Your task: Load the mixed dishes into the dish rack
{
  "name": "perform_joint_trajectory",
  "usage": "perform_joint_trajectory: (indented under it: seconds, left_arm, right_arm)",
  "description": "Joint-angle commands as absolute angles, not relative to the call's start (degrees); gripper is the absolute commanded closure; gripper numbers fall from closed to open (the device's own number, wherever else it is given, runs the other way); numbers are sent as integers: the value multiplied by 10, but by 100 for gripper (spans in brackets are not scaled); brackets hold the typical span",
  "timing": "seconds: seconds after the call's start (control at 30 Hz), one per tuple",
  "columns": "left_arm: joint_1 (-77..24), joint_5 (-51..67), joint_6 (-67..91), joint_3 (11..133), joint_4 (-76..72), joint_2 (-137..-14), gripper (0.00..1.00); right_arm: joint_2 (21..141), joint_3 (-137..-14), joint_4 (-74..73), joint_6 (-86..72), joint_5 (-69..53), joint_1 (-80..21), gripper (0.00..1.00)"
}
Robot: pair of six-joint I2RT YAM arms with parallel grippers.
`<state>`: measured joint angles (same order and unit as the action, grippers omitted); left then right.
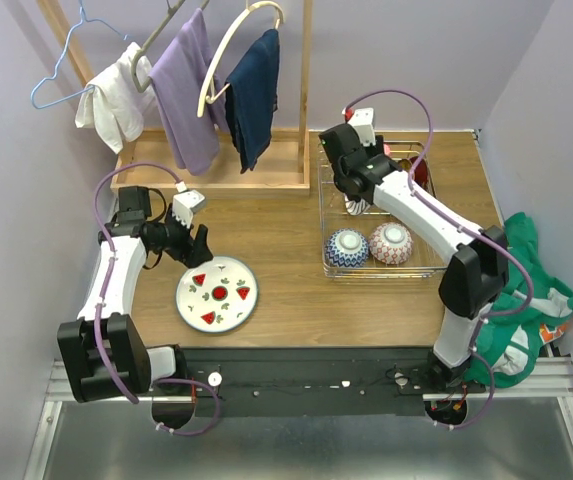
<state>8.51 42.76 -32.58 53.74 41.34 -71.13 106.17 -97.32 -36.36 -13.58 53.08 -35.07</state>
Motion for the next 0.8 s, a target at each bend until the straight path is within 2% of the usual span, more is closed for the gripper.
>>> perform_joint_trajectory:
  seconds: [0.0,0.13,0.23,0.27,0.3,0.37,0.53,0.57,0.6,0.7,0.73,0.77]
  left_arm:
    - [94,397,-385,519,433,-732,16]
    - [98,381,-430,508,453,-741,16]
    - [99,379,-467,506,481,-755,16]
    - [99,376,-473,506,485,-764,16]
    - [98,367,-475,507,486,-768,16]
    - [98,359,-477,503,476,-776,16]
    - [101,337,-484,518,461,-826,18]
    - [102,337,-488,523,465,-852,20]
    - [102,335,-491,528,467,-866,21]
    - [105,336,-504,543,475,-910,29]
    - [105,340,-524,547,489,-918,34]
    - [107,349,-533,555,498,-935,47]
  right_arm:
    - [1004,-976,-375,-135,476,-354,40]
    - [977,-972,-368,-122,459,-366,37]
    - [959,-969,-363,-100,390,-367,30]
    - [955,-962,-362,-77,331,-367,22]
    - [948,-957,-363,-67,304,-367,19]
    - [940,-944,-363,-41,219,-367,19]
    - [915,-936,-376,-42,104,-367,16]
    - [912,-935,-378,-40,87,-367,6]
    - [911,-935,-381,-39,64,-367,3]
    - [901,-928,-381,-34,47,-367,0]
    - [899,-923,-381,-32,47,-367,1]
    - [897,-919,-379,-24,45,-366,1]
